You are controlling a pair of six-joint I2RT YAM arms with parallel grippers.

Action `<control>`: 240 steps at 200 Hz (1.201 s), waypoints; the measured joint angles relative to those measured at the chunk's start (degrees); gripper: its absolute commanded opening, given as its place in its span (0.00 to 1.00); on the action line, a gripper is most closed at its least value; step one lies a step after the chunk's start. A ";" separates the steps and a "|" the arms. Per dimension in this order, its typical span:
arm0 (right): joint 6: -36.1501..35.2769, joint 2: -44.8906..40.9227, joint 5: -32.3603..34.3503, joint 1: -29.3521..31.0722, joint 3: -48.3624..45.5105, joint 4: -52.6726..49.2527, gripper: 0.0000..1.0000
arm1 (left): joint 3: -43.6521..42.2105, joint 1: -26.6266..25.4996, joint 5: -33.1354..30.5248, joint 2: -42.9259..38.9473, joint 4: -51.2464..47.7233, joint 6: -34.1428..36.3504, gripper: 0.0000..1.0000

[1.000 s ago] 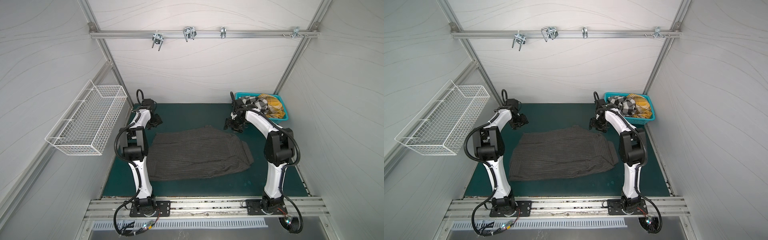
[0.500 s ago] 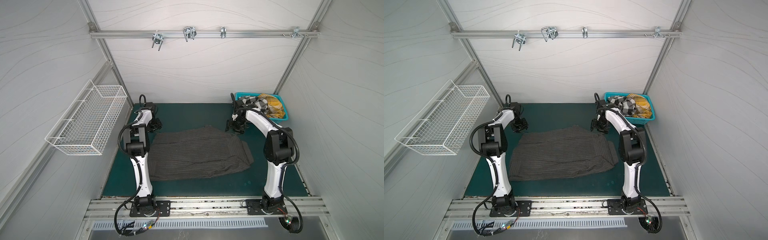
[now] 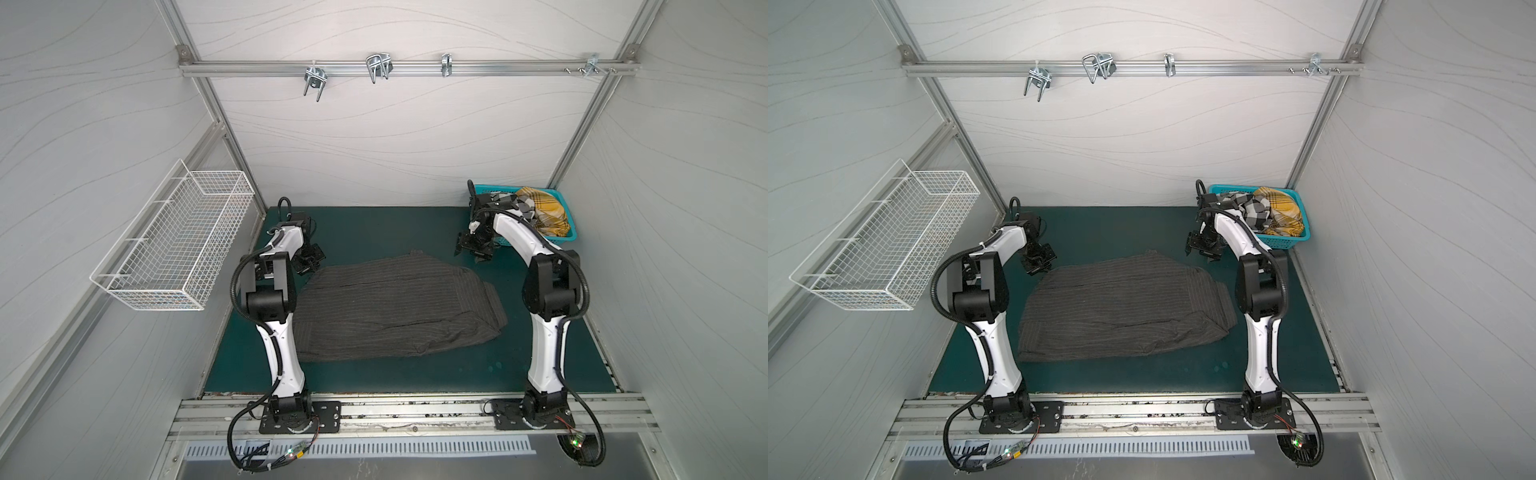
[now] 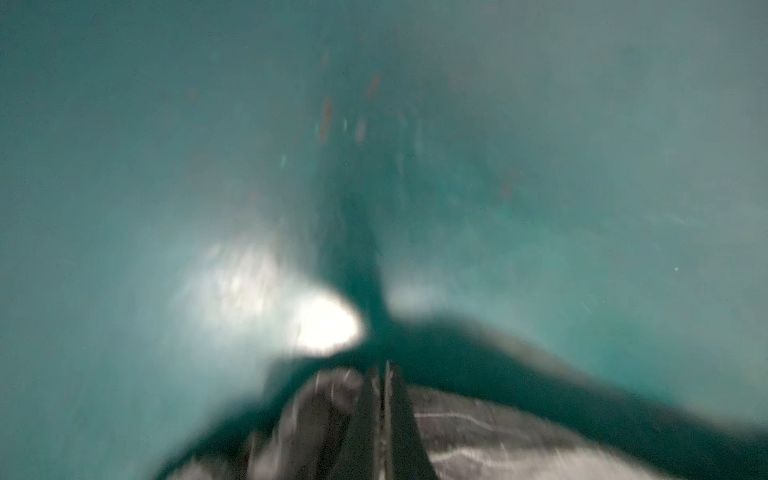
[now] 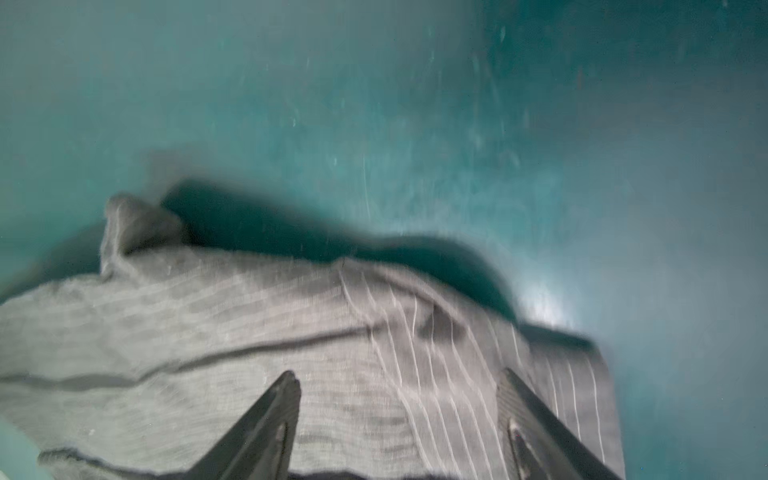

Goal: Fold and stack the long sleeve shirts

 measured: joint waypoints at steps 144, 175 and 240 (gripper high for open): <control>-7.63 11.41 7.91 2.64 5.55 -2.10 0.11 | -21.33 -1.14 2.99 -22.73 2.45 -5.70 0.00; -7.63 11.74 7.63 2.58 5.62 -2.27 0.00 | -21.33 -1.14 3.13 -23.45 3.06 -5.75 0.00; -5.62 -4.39 7.15 4.83 -7.34 1.84 0.00 | -22.10 -0.52 2.21 -25.53 3.13 -7.78 0.00</control>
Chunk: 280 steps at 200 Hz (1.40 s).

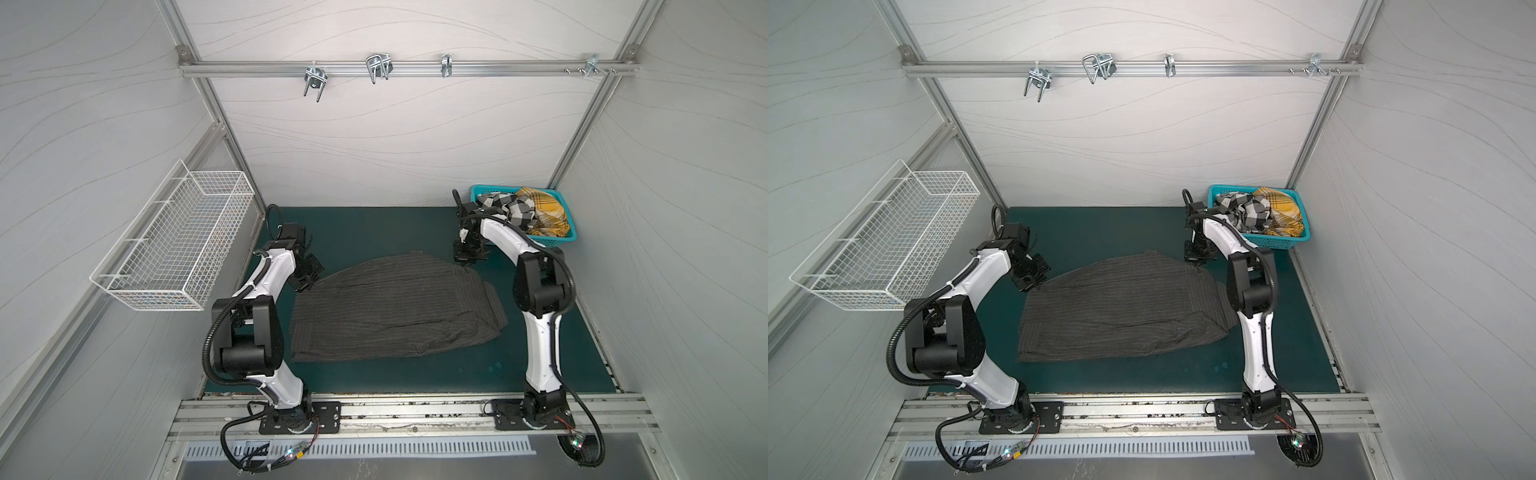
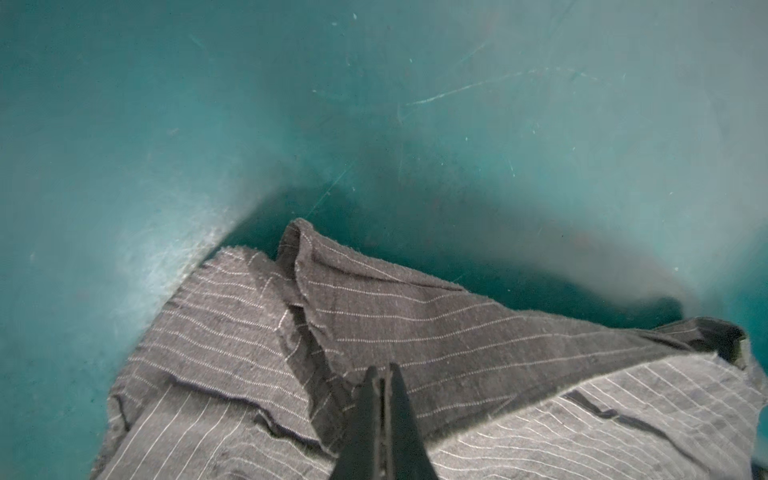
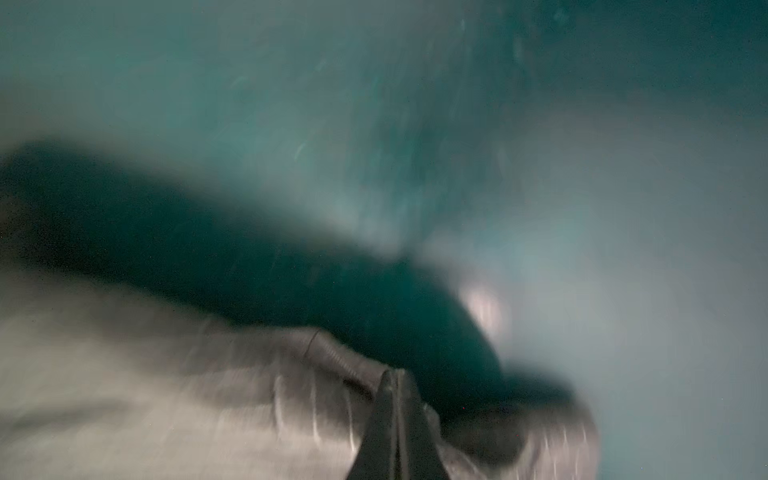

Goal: Fold and stack the long sleeve shirts

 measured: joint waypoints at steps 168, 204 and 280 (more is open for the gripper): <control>7.06 -20.17 -2.71 6.88 -11.41 -0.79 0.66 | -23.34 0.24 -3.74 -14.80 1.88 -5.01 0.00; 4.09 -8.57 -5.79 7.43 -5.40 0.02 0.62 | -23.43 0.24 -3.96 -14.80 1.92 -4.98 0.00; 2.23 0.63 -6.08 11.28 -10.54 1.27 0.54 | -24.06 0.24 -4.11 -14.64 2.43 -4.94 0.00</control>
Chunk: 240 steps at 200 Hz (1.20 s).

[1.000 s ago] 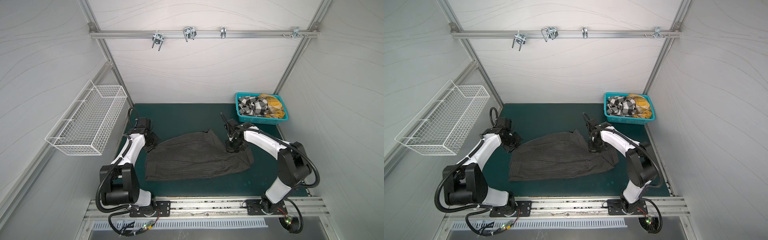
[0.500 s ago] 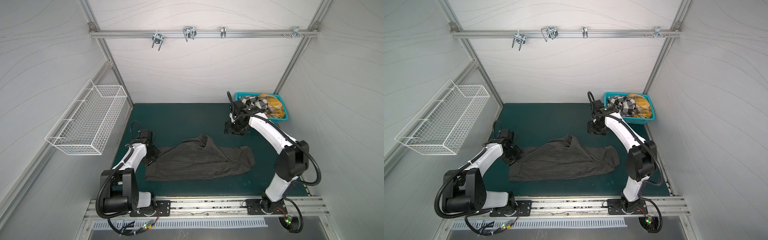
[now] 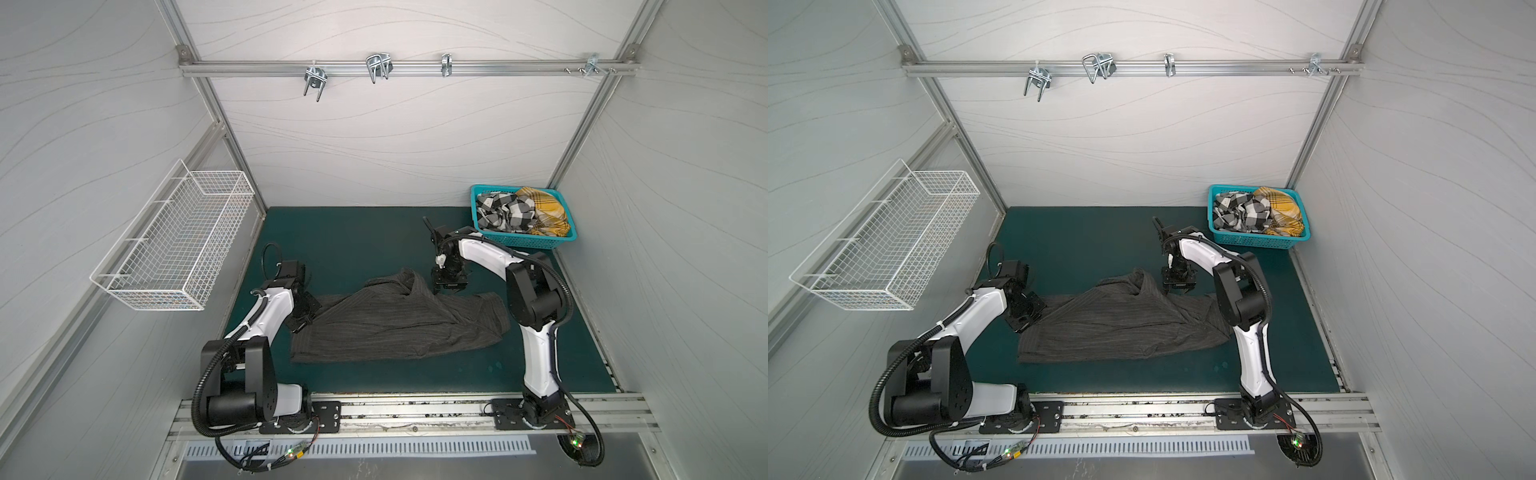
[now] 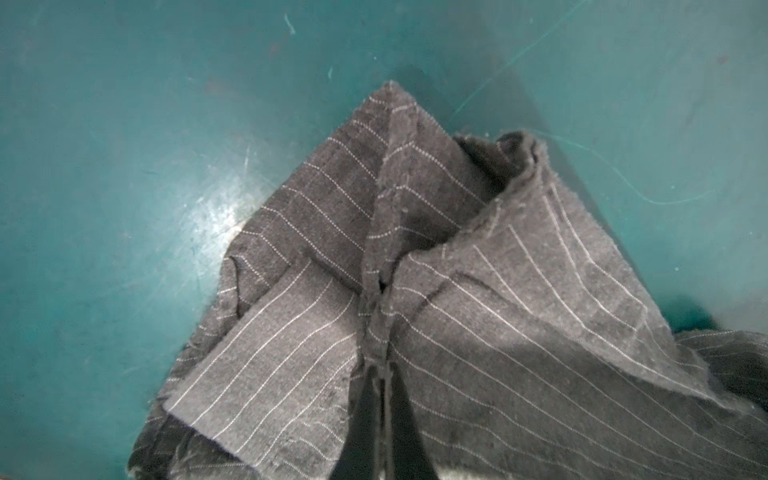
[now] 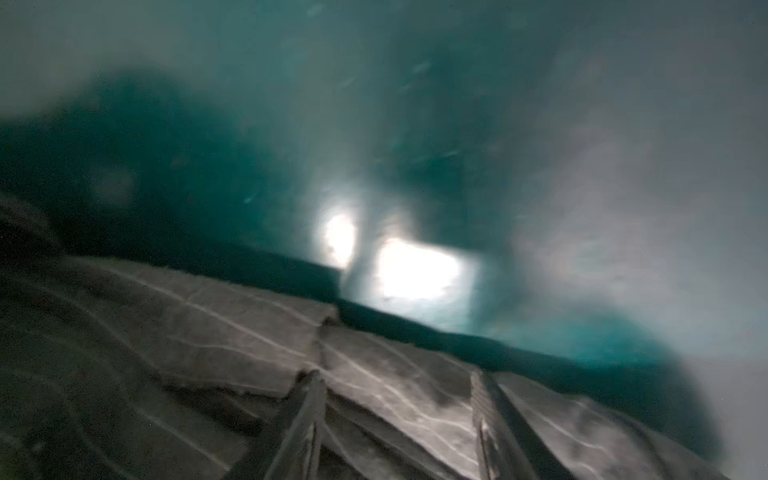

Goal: Fold and stack the long sleeve shirts

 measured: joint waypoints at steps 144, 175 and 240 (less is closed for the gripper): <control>1.70 -12.46 10.51 4.46 -3.30 -0.11 0.35 | -0.35 0.00 -0.92 0.70 0.28 0.13 0.00; 1.53 -13.29 9.38 4.57 -2.73 -0.66 0.46 | -0.35 0.00 -0.92 0.70 0.28 0.13 0.00; -1.60 -1.20 -2.58 3.02 3.89 -0.48 0.53 | -0.42 0.00 -0.85 1.03 0.33 0.17 0.00</control>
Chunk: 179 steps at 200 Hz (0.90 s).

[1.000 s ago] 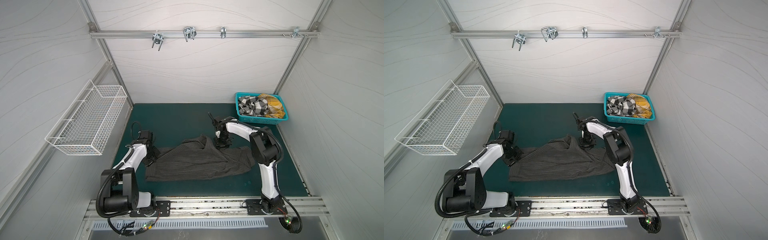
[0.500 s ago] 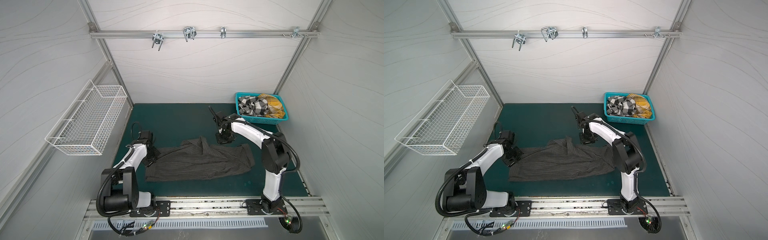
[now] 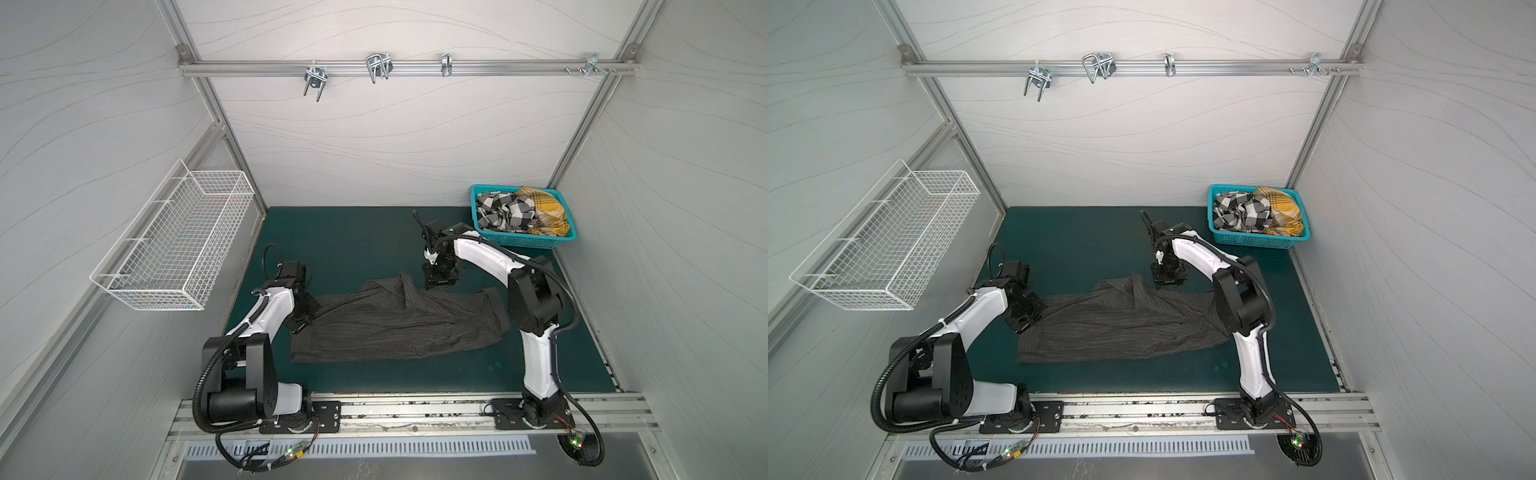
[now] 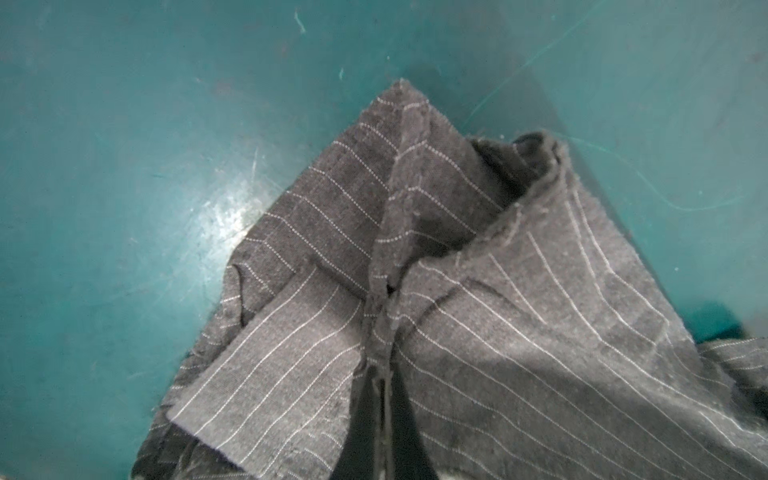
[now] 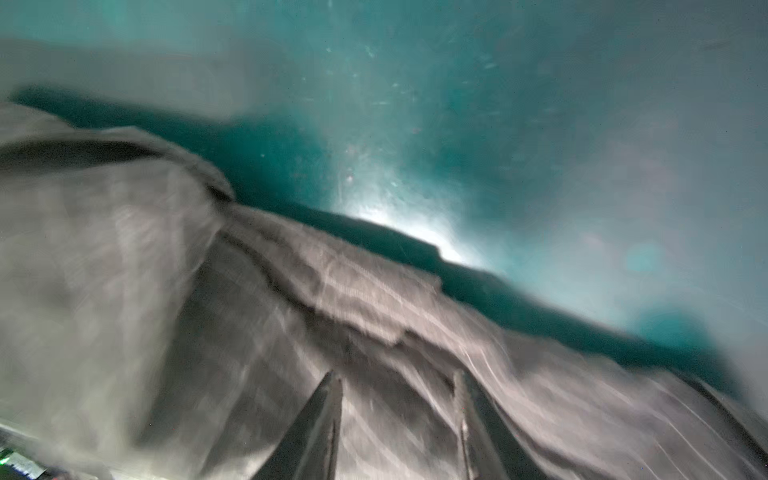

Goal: Fold and stack the long sleeve shirts

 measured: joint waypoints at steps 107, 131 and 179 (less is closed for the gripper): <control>-0.76 -0.48 -6.27 7.87 -2.05 1.92 0.54 | -0.57 0.02 0.55 1.49 0.44 0.44 0.00; -1.29 0.22 -4.74 9.31 -2.05 1.90 0.37 | -0.57 0.07 0.61 1.57 0.44 0.46 0.00; -1.31 0.55 -0.98 9.49 -1.95 0.85 0.00 | -0.55 0.26 0.94 2.16 0.50 0.46 0.00</control>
